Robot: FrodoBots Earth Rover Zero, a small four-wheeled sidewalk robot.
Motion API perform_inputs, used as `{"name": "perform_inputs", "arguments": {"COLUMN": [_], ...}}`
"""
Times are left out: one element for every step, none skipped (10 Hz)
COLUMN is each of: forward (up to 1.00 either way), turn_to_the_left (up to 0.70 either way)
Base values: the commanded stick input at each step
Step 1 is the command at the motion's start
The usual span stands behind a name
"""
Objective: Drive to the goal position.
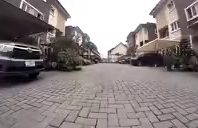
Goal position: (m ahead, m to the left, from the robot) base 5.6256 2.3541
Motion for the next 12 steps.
{"name": "perform_inputs", "arguments": {"forward": [0.70, 0.70, 0.70, 0.70, 0.70, 0.70, 0.70, 0.70, 0.70, 0.70, 0.70, 0.70], "turn_to_the_left": [-0.02, -0.29, -0.35, -0.28, -0.11, 0.00, 0.00, 0.00, 0.00, 0.00, 0.00, 0.00]}}
